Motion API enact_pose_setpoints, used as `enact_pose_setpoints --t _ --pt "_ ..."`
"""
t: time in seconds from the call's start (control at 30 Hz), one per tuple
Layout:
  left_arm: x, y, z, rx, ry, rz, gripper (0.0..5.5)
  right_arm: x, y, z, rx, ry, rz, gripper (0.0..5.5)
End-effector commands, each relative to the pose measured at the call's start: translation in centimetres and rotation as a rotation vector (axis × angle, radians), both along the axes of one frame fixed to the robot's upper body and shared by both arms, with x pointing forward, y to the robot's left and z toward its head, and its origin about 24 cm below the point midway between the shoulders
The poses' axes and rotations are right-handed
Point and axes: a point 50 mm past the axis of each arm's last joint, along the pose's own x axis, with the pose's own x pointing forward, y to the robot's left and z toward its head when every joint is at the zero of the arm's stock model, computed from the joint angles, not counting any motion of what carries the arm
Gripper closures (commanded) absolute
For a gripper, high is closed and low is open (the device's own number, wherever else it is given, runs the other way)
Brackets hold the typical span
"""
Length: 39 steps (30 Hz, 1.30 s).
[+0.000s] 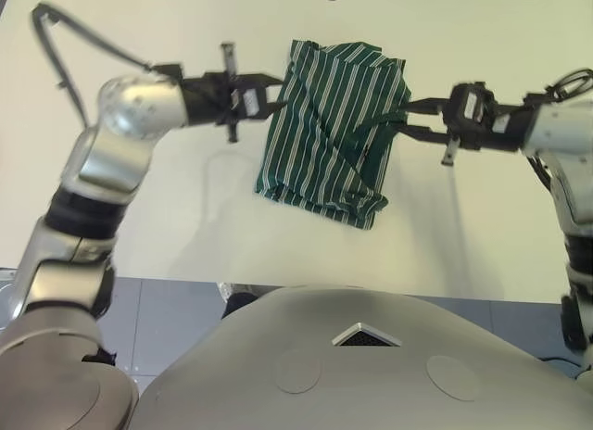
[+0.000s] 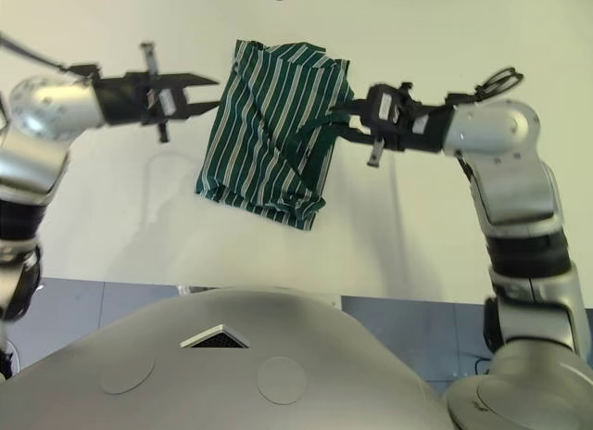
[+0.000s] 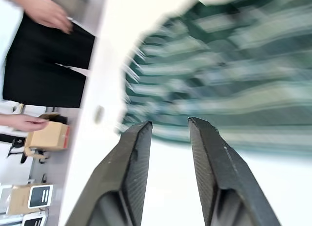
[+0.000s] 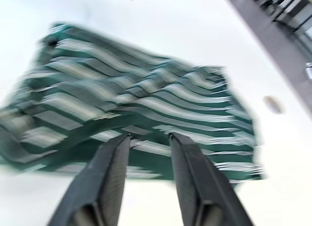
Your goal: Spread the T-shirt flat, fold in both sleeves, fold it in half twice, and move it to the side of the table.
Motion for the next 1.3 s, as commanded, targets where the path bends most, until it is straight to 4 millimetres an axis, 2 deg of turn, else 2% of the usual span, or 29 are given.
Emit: enact_pose_setpoints --t 0.03,0.07,0.17,0.27,0.37,0.4,0.5,0.67,0.73,0.8,0.83,0.9,0.97,1.03,1.17,1.27,1.3 --pt "-2.5 3.7 -1.6 0.197 -0.029 -0.115 3.72 -4.5 1.4 -1.5 -0.050 0.026 0.123 3.42" --pt "-3.1 3.9 -2.2 0.216 -0.029 -0.152 3.72 -5.0 1.4 -2.2 -0.073 0.012 0.137 3.14" --pt "-4.3 3.8 -4.6 0.242 0.005 -0.226 3.72 -4.8 1.6 -4.0 -0.165 -0.107 0.181 3.14" --pt "-4.9 2.7 -6.7 0.245 0.036 -0.275 3.72 -4.2 2.1 -5.5 -0.204 -0.190 0.210 3.14" --pt "-5.1 1.4 -7.7 0.224 0.039 -0.309 3.72 -4.2 2.6 -6.7 -0.230 -0.211 0.272 3.14" --pt "-5.1 1.0 -7.8 0.220 0.034 -0.323 3.72 -4.3 2.8 -6.9 -0.226 -0.208 0.288 3.34" --pt "-4.8 0.1 -7.8 0.208 0.023 -0.347 3.72 -4.0 2.9 -7.1 -0.198 -0.182 0.272 3.84" --pt "-5.5 -0.3 -7.8 0.190 0.150 -0.329 4.58 -4.0 2.3 -7.4 -0.178 -0.088 0.223 4.73" --pt "-6.3 0.4 -6.6 0.148 0.401 -0.212 4.96 -4.4 2.0 -6.3 -0.075 0.126 0.150 5.08" --pt "-6.9 0.4 -4.0 0.053 0.648 -0.143 5.37 -5.0 1.7 -4.7 0.033 0.338 0.134 5.28" --pt "-6.6 0.1 -2.6 -0.018 0.715 -0.109 5.48 -4.4 1.5 -3.9 0.090 0.407 0.101 5.30" --pt "-4.2 -0.6 -0.5 -0.169 0.754 -0.033 5.50 -2.4 0.8 -2.8 0.201 0.498 -0.001 5.32" --pt "-2.0 -1.1 0.5 -0.282 0.766 0.046 5.50 -0.6 0.2 -2.2 0.274 0.562 -0.088 5.32" --pt "0.1 -1.7 0.7 -0.340 0.758 0.125 5.50 1.1 -0.3 -1.7 0.345 0.606 -0.183 5.32" --pt "6.5 -3.7 1.5 -0.508 0.664 0.333 5.50 5.8 -0.8 -0.9 0.519 0.633 -0.405 5.32" --pt "9.9 -4.6 0.4 -0.528 0.657 0.481 5.50 8.3 0.0 -1.4 0.539 0.646 -0.517 5.32" --pt "10.7 -4.8 -0.3 -0.523 0.664 0.532 5.50 8.9 0.1 -2.0 0.524 0.650 -0.567 5.03"
